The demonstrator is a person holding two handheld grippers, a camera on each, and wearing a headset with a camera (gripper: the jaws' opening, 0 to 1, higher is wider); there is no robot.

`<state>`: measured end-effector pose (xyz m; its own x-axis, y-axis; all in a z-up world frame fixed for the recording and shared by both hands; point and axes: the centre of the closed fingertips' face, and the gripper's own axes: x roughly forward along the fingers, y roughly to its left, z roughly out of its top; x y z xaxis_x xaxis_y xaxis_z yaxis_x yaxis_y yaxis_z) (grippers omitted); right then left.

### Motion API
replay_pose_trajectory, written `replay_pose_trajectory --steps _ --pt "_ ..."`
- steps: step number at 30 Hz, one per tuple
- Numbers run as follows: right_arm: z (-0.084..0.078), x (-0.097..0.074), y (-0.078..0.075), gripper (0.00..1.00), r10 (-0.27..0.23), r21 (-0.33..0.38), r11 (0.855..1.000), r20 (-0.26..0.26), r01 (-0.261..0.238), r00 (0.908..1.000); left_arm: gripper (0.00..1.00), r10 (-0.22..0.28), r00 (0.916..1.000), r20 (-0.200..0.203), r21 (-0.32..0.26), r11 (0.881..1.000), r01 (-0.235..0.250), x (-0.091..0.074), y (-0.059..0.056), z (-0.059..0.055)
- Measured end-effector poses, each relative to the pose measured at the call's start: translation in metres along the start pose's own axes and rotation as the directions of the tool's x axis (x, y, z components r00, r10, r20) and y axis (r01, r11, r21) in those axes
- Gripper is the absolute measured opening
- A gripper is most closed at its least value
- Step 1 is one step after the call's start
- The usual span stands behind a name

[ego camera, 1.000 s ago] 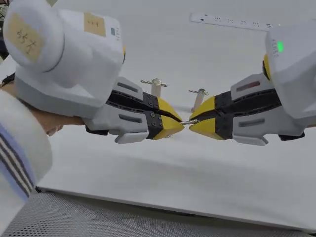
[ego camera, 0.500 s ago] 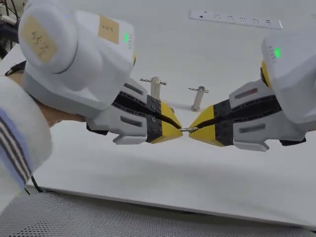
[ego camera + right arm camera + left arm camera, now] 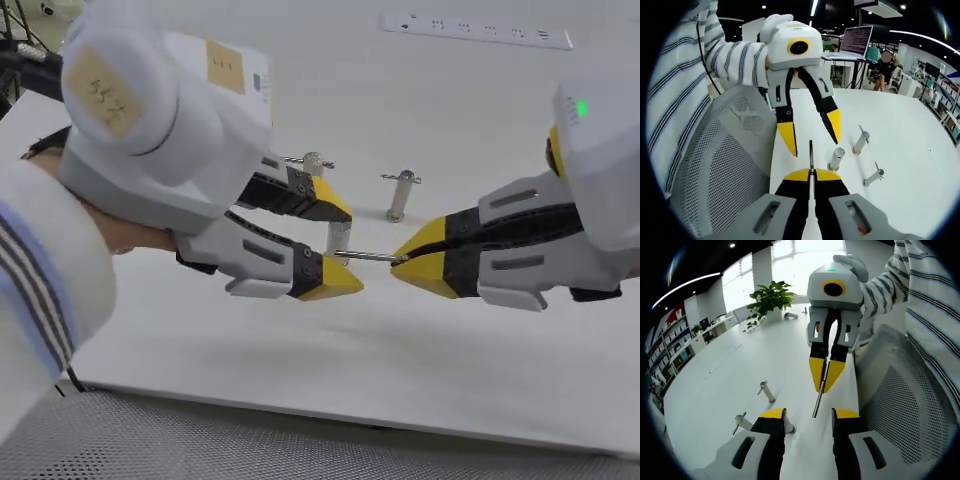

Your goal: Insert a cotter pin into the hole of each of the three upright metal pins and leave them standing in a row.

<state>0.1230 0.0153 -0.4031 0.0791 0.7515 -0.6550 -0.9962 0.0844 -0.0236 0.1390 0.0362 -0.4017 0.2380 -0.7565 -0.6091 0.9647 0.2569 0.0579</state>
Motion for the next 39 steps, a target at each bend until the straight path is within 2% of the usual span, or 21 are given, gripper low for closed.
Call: replay_pose_trajectory --steps 7,12,17,27,36,39 --pt "-0.013 0.000 -0.018 0.00 -0.046 0.042 0.998 -0.008 0.046 0.9989 0.33 0.050 0.9980 -0.038 -0.019 0.999 -0.051 0.001 0.018 -0.012" --pt "-0.022 0.003 -0.031 0.00 -0.074 0.064 0.995 -0.021 0.075 0.9970 0.30 0.053 0.9973 -0.051 -0.052 0.997 -0.056 0.006 0.026 -0.019" --pt "-0.029 0.009 -0.040 0.00 -0.094 0.081 0.992 -0.038 0.096 0.9949 0.27 0.048 0.9965 -0.068 -0.052 0.997 -0.051 0.011 0.032 -0.023" --pt "-0.039 0.018 -0.047 0.00 -0.106 0.107 0.988 -0.056 0.111 0.9928 0.21 0.017 0.9943 -0.105 -0.008 1.000 -0.018 0.020 0.037 -0.026" --pt "-0.036 0.023 -0.044 0.00 -0.095 0.112 0.989 -0.046 0.100 0.9944 0.17 -0.007 0.9922 -0.124 0.010 1.000 0.009 0.027 0.038 -0.028" --pt "-0.034 0.024 -0.044 0.00 -0.094 0.112 0.989 -0.041 0.098 0.9947 0.12 -0.020 0.9918 -0.126 0.017 1.000 0.023 0.028 0.037 -0.027"
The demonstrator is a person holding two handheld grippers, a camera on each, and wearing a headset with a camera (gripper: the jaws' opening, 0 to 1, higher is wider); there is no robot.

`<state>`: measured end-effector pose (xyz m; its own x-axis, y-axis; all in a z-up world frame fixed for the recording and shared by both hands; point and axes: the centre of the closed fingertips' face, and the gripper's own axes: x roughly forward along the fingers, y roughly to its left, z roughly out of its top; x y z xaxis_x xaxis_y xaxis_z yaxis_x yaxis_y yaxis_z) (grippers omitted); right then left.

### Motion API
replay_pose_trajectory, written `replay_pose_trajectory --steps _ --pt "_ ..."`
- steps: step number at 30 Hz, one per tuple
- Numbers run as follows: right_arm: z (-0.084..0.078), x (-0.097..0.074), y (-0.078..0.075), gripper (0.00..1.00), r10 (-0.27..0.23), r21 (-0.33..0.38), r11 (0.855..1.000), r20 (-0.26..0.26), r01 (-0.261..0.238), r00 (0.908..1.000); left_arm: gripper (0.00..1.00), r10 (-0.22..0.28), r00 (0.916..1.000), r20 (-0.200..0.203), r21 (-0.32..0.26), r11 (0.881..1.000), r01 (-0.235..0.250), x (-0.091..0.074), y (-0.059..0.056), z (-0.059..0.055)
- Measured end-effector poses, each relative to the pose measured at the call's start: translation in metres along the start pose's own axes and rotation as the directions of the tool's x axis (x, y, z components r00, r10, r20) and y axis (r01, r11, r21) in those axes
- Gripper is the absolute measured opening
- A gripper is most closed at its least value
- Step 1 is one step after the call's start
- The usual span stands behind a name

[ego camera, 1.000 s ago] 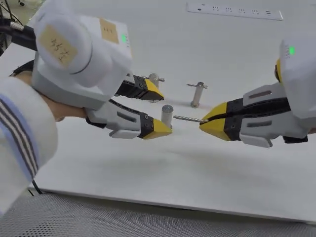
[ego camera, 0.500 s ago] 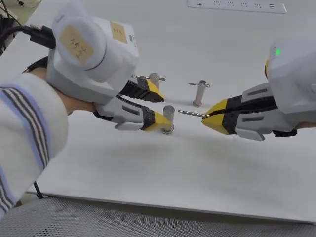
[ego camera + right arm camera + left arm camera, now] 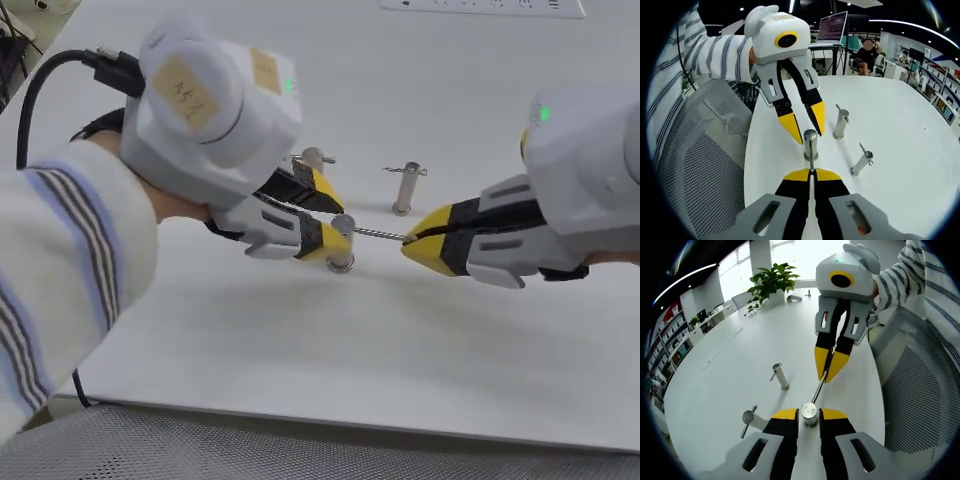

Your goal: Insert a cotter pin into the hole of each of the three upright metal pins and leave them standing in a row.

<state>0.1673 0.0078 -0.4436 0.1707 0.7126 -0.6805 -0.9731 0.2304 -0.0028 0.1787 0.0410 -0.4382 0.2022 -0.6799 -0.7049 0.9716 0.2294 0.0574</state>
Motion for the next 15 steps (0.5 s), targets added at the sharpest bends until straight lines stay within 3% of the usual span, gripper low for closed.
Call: replay_pose_trajectory --steps 3,11,15 --pt "0.0008 0.0012 0.0006 0.00 0.001 -0.001 1.000 0.000 -0.001 1.0000 0.10 -0.006 1.0000 -0.007 0.005 1.000 0.006 -0.0001 -0.0005 -0.0003" --pt "0.0027 0.0037 -0.0004 0.00 -0.006 0.002 1.000 0.003 0.006 1.0000 0.09 0.008 1.0000 -0.005 -0.126 0.992 -0.009 -0.0005 -0.0014 -0.0004" --pt "0.0044 0.0060 -0.0007 0.00 -0.008 -0.004 1.000 -0.002 0.008 1.0000 0.09 0.018 0.9998 -0.005 -0.148 0.989 -0.019 -0.0008 -0.0020 0.0001"
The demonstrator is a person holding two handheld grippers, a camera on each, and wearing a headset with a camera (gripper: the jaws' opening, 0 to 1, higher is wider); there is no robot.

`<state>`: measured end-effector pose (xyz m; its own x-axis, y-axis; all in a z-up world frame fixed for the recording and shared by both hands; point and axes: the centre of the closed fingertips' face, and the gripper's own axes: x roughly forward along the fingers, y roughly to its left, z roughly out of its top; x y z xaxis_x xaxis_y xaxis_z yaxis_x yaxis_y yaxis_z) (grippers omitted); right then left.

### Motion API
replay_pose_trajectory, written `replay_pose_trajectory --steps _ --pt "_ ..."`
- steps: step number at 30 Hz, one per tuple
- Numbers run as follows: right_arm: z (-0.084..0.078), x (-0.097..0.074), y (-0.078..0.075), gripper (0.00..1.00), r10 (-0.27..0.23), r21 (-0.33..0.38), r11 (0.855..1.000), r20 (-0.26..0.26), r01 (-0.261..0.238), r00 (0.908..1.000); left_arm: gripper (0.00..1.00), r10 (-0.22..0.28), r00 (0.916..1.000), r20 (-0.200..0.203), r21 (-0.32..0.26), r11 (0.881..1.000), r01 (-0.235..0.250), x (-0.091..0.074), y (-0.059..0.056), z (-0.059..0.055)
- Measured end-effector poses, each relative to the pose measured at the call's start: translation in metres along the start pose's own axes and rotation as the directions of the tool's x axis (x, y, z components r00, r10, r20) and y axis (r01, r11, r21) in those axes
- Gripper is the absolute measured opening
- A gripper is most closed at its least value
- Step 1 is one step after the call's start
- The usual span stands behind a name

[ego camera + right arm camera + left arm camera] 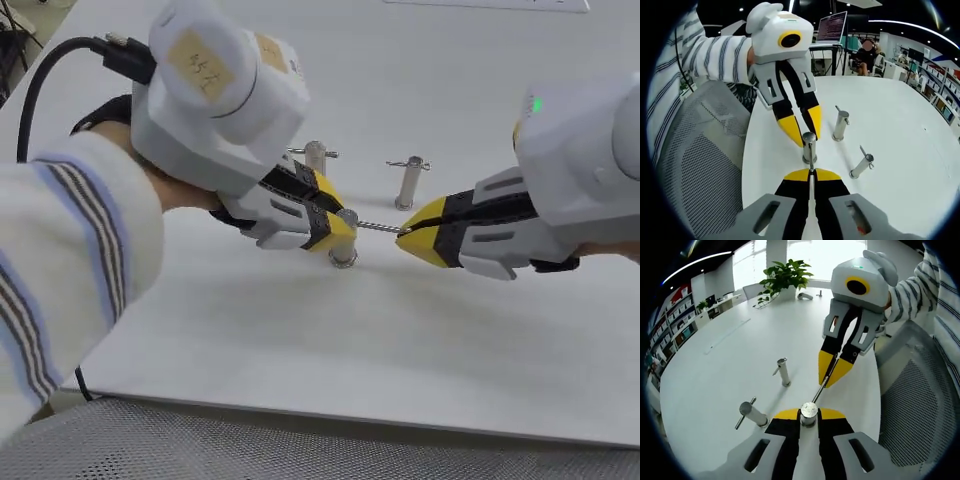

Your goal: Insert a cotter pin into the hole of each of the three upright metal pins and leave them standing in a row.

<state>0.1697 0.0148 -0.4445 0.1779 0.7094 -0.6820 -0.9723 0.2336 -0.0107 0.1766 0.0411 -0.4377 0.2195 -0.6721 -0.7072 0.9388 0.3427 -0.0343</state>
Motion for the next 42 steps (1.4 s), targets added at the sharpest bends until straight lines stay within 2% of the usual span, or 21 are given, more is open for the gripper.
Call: replay_pose_trajectory --steps 6,12,14,19,22,25,42 --pt "0.000 0.002 -0.005 0.00 -0.005 -0.004 1.000 -0.011 0.005 0.9999 0.09 0.010 0.9999 0.003 -0.040 0.999 -0.010 0.000 0.001 -0.001" --pt "0.001 0.006 -0.005 0.00 0.005 -0.004 1.000 -0.012 -0.005 0.9999 0.09 0.009 0.9999 0.007 -0.046 0.999 -0.009 0.000 0.001 0.000" --pt "0.007 0.008 -0.004 0.00 0.015 -0.014 1.000 0.003 -0.015 0.9999 0.09 0.008 0.9999 0.008 -0.051 0.999 -0.007 0.000 0.002 -0.001" --pt "0.012 0.013 -0.002 0.00 0.030 -0.011 0.999 0.003 -0.030 0.9996 0.09 0.009 0.9998 0.017 -0.062 0.998 -0.008 0.001 0.001 0.001" --pt "0.014 0.016 0.001 0.00 0.050 -0.043 0.998 0.003 -0.050 0.9987 0.09 0.013 0.9998 0.016 -0.044 0.999 -0.012 0.002 0.000 0.002" --pt "0.015 0.020 0.003 0.00 0.070 -0.060 0.996 0.004 -0.070 0.9975 0.09 0.004 0.9997 0.023 -0.050 0.999 -0.003 0.002 0.000 0.001" --pt "0.014 0.027 0.005 0.00 0.094 -0.097 0.991 -0.016 -0.095 0.9954 0.09 -0.002 0.9998 0.021 -0.048 0.999 0.003 0.003 0.001 -0.001"
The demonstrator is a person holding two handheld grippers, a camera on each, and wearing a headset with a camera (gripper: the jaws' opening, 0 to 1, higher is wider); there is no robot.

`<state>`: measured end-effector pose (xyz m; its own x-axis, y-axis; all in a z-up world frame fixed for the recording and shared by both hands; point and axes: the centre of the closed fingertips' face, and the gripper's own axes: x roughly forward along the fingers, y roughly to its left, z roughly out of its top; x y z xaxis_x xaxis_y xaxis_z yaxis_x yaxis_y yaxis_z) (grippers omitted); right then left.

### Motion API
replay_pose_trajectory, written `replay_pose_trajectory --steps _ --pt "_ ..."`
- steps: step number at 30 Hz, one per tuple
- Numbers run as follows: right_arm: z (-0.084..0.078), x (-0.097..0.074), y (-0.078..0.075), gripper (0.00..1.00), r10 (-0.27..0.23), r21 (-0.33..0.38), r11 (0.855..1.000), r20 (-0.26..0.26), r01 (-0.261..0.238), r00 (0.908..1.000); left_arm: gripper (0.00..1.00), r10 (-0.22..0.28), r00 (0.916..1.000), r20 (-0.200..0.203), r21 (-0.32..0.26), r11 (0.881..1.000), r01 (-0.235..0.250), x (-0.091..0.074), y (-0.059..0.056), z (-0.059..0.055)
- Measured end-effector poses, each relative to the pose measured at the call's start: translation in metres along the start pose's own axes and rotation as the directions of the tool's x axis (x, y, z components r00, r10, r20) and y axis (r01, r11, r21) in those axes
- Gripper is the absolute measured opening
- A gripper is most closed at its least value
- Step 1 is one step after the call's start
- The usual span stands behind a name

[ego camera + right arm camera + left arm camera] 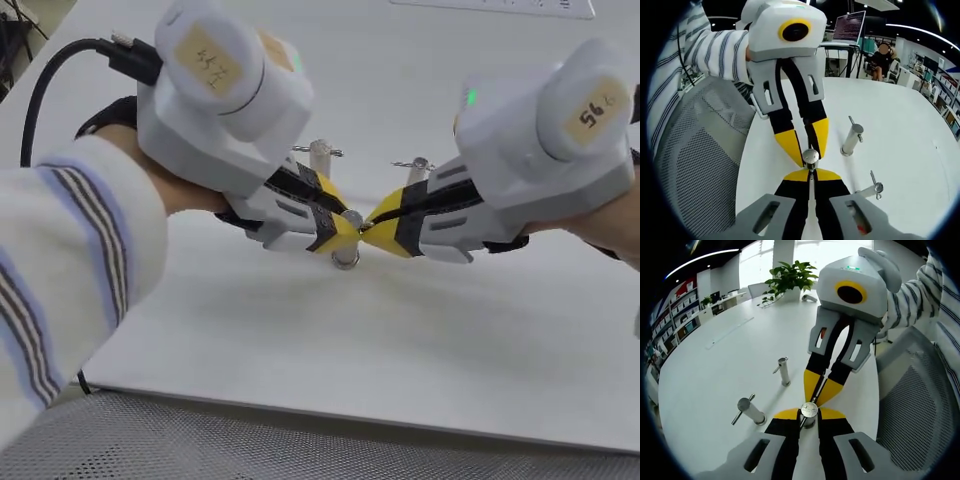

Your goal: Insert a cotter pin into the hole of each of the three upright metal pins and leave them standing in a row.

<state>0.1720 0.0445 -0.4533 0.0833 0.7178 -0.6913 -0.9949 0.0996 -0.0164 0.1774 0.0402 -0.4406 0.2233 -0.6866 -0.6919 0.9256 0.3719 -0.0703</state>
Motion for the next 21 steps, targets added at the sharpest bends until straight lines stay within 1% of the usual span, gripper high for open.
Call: replay_pose_trajectory --steps 2,4,7,9,10,12,14,16,17,18,19,20,21 --pt "0.000 0.000 0.000 0.00 -0.001 0.010 1.000 0.002 0.001 1.0000 0.09 0.002 1.0000 0.000 -0.006 1.000 -0.002 0.000 0.001 0.000" --pt "0.001 0.001 -0.002 0.00 -0.011 0.010 1.000 0.006 0.011 0.9999 0.10 0.018 0.9998 0.002 -0.016 1.000 -0.018 0.000 0.002 -0.001" --pt "0.001 0.002 -0.003 0.00 -0.017 0.003 1.000 0.005 0.017 0.9998 0.10 0.019 0.9998 0.001 -0.018 1.000 -0.019 -0.001 0.003 -0.001" --pt "0.002 0.003 -0.003 0.00 -0.020 0.001 1.000 0.008 0.020 0.9998 0.10 0.021 0.9998 0.000 -0.007 1.000 -0.021 -0.001 0.004 -0.001" --pt "0.002 0.003 -0.002 0.00 -0.022 -0.003 1.000 0.011 0.022 0.9997 0.10 0.024 0.9997 0.000 0.010 1.000 -0.024 -0.002 0.005 -0.002" --pt "0.004 0.004 -0.001 0.00 -0.020 -0.006 1.000 0.018 0.020 0.9997 0.10 0.029 0.9996 0.000 0.018 0.999 -0.029 -0.002 0.005 -0.002" --pt "0.004 0.006 -0.001 0.03 -0.017 -0.010 1.000 0.023 0.017 0.9996 0.11 0.038 0.9993 0.004 0.035 0.999 -0.039 -0.003 0.006 -0.002" --pt "0.002 0.007 0.001 0.09 -0.028 -0.022 0.999 0.015 0.028 0.9995 0.14 0.058 0.9981 0.020 0.071 0.996 -0.059 -0.006 0.009 0.000" --pt "0.001 0.008 0.001 0.11 -0.038 -0.029 0.999 0.011 0.038 0.9992 0.16 0.065 0.9971 0.039 0.103 0.992 -0.069 -0.008 0.010 0.003" --pt "-0.002 0.009 0.001 0.13 -0.049 -0.023 0.999 0.008 0.049 0.9988 0.17 0.068 0.9953 0.070 0.135 0.988 -0.077 -0.011 0.009 0.008" --pt "-0.003 0.010 0.002 0.14 -0.055 -0.010 0.998 0.009 0.055 0.9985 0.17 0.069 0.9950 0.072 0.114 0.991 -0.077 -0.014 0.009 0.007" --pt "-0.005 0.011 0.003 0.16 -0.060 0.021 0.998 0.021 0.059 0.9980 0.18 0.065 0.9939 0.089 0.094 0.993 -0.074 -0.017 0.008 0.009" --pt "-0.005 0.012 0.004 0.17 -0.062 0.035 0.998 0.026 0.061 0.9977 0.19 0.059 0.9928 0.104 0.087 0.994 -0.068 -0.019 0.006 0.011"
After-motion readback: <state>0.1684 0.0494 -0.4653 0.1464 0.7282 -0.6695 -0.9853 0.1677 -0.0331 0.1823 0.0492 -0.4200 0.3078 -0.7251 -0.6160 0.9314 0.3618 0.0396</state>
